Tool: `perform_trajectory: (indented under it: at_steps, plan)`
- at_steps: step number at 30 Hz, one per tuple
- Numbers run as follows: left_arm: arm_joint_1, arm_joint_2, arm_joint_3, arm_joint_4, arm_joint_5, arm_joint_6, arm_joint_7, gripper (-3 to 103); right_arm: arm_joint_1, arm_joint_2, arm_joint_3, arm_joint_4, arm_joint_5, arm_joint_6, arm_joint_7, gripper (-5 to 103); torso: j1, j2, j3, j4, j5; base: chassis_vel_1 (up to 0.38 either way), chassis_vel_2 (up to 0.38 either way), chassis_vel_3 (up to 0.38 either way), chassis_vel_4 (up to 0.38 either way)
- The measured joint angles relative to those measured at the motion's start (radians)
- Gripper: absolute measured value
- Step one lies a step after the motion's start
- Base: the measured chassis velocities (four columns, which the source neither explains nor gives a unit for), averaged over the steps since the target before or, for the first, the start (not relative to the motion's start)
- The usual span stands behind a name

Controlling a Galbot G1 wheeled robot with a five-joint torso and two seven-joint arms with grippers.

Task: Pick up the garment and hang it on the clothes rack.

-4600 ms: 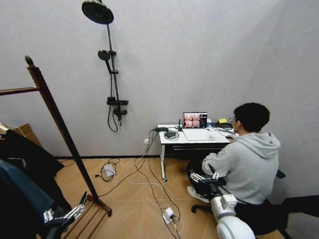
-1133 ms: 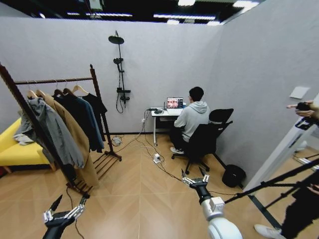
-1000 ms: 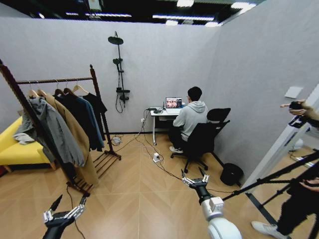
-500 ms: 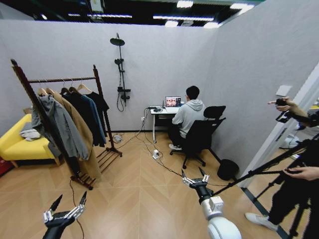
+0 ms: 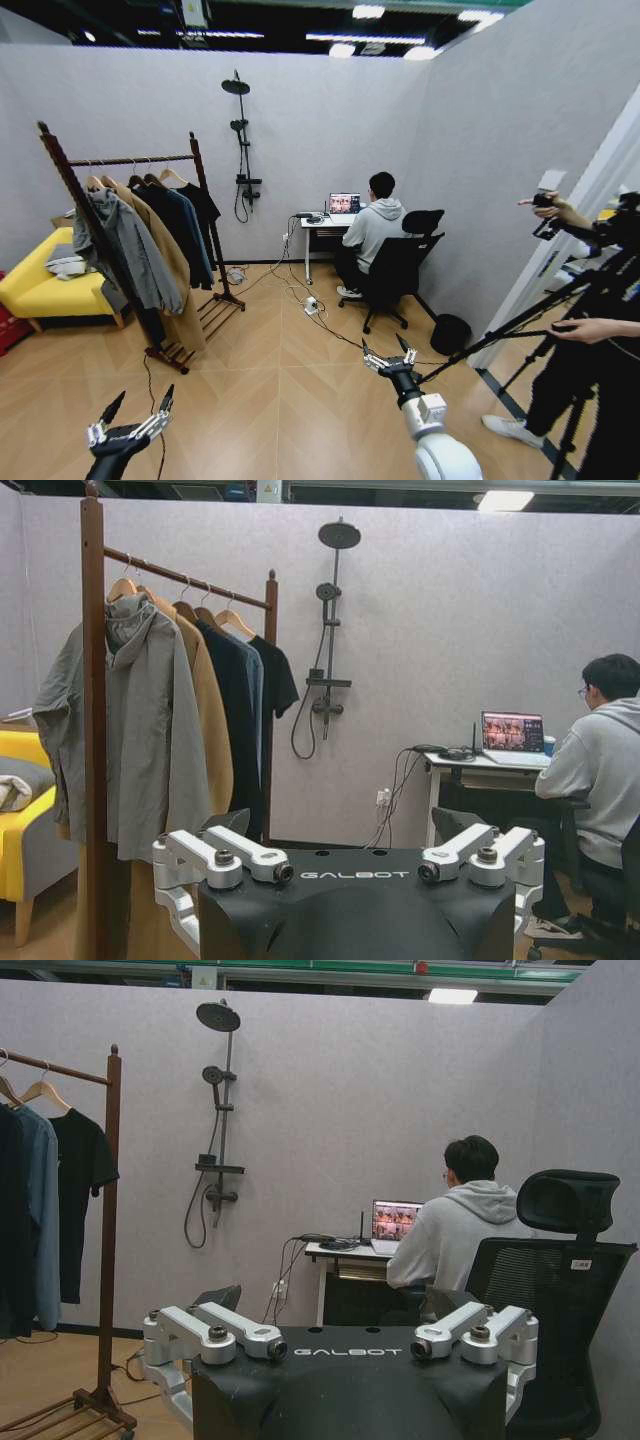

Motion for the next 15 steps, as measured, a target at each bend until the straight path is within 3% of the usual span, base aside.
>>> perform_trajectory:
  at_steps: [15]
  plan:
    - [0.0, 0.0, 0.0, 0.0, 0.0, 0.0, 0.0, 100, -0.018, 0.0, 0.019, 0.006, 0.012, 0.009, 0.014, 100, 0.0, 0.0, 0.0, -0.0001, 0.0, 0.0, 0.0, 0.0, 0.0]
